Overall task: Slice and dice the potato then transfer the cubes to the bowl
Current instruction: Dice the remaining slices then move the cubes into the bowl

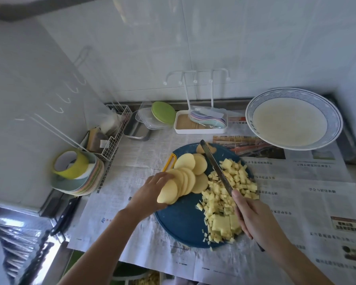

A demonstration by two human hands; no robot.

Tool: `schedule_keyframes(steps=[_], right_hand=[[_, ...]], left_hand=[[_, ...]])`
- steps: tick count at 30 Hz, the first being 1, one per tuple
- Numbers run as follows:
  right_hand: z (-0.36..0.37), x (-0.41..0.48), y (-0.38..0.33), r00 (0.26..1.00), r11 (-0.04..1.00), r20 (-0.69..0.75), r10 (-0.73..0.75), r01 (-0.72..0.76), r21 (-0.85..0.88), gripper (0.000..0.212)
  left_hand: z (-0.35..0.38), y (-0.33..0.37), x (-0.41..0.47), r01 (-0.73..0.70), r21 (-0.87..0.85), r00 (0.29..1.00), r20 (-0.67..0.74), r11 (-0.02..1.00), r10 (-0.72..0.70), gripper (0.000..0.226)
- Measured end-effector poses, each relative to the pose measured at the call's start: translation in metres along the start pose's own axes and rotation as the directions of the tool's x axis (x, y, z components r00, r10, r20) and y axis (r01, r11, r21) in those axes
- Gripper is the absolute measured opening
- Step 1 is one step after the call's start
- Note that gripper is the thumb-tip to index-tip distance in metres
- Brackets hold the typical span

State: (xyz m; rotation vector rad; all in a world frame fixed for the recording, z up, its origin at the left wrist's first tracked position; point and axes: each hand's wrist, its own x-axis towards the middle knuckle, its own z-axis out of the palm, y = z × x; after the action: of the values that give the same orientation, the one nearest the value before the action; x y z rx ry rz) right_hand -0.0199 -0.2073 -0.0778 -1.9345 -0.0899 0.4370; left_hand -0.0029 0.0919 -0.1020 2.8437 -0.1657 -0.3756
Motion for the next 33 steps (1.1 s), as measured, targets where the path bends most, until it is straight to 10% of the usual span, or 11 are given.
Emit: schedule_keyframes(steps=[22,33], right_hand=[[0.001,-0.009,0.005,0.999,0.999,0.013,0.029,-0.03,0.045,0.067],[0.006,-0.015,0.003,1.0,0.997,-0.017,0.019,-0.018,0.08,0.065]], left_hand=[[0.001,0.005,0.015,0.298,-0.421,0.929,-0.079,0.857,-0.361,0.08],[-0.004,-0.002,0.028,0.077,-0.113,0.994,0.08,0.991,-0.068,0.107]])
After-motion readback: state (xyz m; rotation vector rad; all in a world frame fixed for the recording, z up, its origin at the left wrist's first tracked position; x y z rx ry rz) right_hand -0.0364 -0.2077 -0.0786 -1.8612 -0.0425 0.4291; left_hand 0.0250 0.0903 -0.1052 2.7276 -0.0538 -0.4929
